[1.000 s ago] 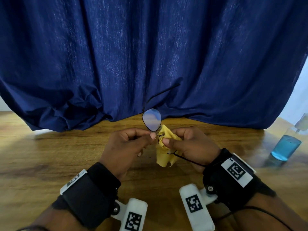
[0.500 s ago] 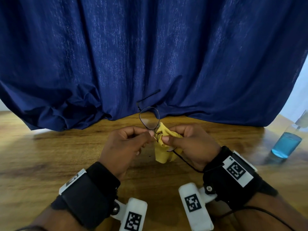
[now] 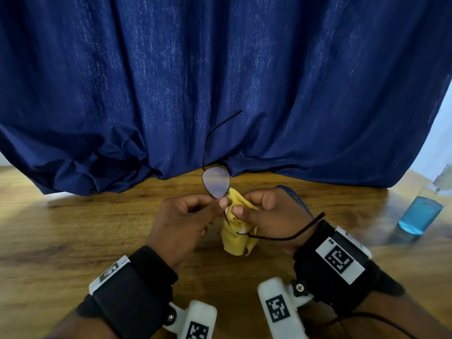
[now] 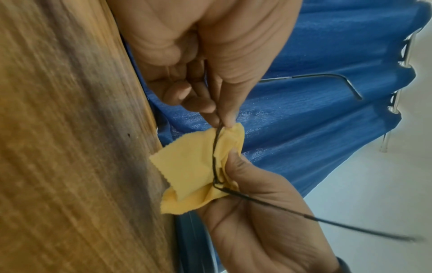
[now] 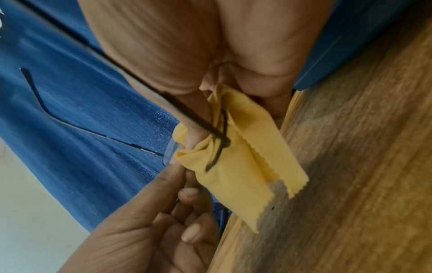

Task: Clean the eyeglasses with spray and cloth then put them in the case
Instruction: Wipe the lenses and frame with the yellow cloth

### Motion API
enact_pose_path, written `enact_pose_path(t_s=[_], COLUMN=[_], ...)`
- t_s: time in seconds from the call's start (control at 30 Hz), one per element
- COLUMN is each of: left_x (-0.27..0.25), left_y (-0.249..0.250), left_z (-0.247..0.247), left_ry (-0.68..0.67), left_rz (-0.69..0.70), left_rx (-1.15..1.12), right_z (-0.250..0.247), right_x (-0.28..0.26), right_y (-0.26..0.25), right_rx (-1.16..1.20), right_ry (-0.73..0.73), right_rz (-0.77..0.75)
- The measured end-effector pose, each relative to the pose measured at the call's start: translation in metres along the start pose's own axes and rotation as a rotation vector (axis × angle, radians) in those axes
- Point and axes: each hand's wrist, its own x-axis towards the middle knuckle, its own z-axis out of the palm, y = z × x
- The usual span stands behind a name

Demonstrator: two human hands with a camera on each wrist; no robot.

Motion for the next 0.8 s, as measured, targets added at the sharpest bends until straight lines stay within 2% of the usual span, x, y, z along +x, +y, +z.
enact_pose_path(t_s=[0.13, 0.23, 0.37, 0.67, 0.8], left_x=[0.002, 0.0, -0.002, 0.002, 0.0], left_y=[0.004, 0.006, 0.005, 0.006, 0.007], left_z=[-0.005, -0.003, 0.001, -0.005, -0.002], left_ry=[0.033, 0.015, -0.01, 0.026, -0.013], left_rz=[-0.004, -0.008, -0.018, -0.01, -0.029], left_rx=[0.0, 0.004, 0.018, 0.027, 0.028], right_z=[-0.007, -0.004, 0.001, -0.013, -0.005], right_x=[-0.003, -0.006, -0.007, -0.003, -0.005], right_y=[-0.006, -0.01, -0.007, -0.009, -0.008], right_rx=[-0.093, -0.083, -0.15, -0.127, -0.119], right_ry=[-0.088, -0.033, 0.061, -0.159, -0.063], right_rz=[-0.05, -0.032, -0.082, -0.028, 0.011])
